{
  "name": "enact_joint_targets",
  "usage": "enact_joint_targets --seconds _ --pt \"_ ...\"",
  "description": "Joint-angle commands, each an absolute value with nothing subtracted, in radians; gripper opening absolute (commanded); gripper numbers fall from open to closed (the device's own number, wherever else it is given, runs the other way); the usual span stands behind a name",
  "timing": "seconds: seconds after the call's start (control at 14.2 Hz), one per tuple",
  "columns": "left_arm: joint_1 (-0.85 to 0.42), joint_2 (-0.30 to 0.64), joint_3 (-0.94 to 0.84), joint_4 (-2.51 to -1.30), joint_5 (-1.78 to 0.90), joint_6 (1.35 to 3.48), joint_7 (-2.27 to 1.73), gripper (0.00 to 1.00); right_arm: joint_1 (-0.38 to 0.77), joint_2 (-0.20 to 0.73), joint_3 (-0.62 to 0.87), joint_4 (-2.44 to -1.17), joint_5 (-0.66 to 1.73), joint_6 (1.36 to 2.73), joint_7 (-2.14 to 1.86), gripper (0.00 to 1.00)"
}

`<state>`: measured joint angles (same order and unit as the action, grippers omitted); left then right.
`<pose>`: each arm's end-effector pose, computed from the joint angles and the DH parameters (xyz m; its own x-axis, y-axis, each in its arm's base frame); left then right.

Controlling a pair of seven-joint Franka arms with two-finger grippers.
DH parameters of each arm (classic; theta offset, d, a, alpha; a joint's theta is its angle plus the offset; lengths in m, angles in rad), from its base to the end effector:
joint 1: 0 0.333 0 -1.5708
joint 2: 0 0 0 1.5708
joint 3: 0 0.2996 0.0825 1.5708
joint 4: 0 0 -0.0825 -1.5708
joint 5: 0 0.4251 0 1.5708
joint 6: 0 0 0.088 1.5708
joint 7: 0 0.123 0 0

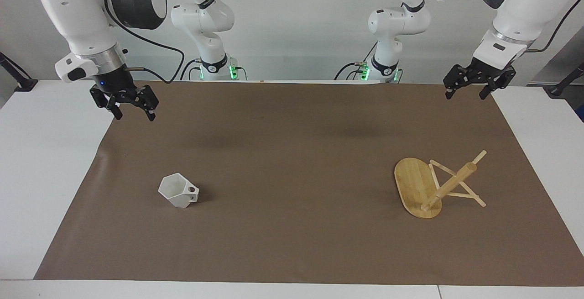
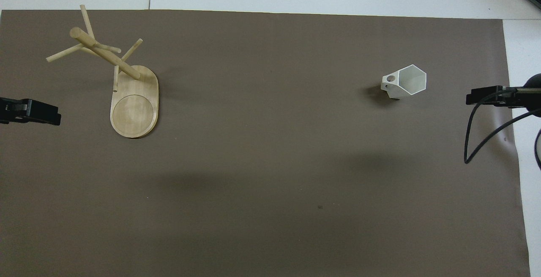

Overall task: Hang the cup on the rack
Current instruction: 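Reach the right gripper to the white mug's handle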

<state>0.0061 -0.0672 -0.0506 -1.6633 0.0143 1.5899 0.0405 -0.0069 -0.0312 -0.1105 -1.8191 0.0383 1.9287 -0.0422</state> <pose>0.5760 -0.0247 0.5856 0.9964 -0.0850 -0.0070 -0.0851 -0.9962 -0.0174 0.6066 -0.0689 0.5145 0.9860 -0.0878 0.1414 -0.0836 -0.9959 -0.0349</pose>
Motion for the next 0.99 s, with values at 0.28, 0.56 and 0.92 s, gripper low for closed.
enact_joint_targets --seconds 0.28,0.56,0.92 --pt "0.005 -0.081 -0.046 -1.677 0.005 1.580 0.052 1.00 -0.014 0.090 -0.104 -1.844 0.025 2.083 -0.061 1.00" --pt "0.005 -0.081 -0.044 -1.677 0.005 1.578 0.052 1.00 -0.012 0.159 -0.103 -1.844 0.025 2.195 -0.061 1.00" --pt "0.005 -0.081 -0.044 -1.677 0.005 1.580 0.052 1.00 -0.011 0.238 -0.094 -1.844 0.025 2.344 -0.060 1.00"
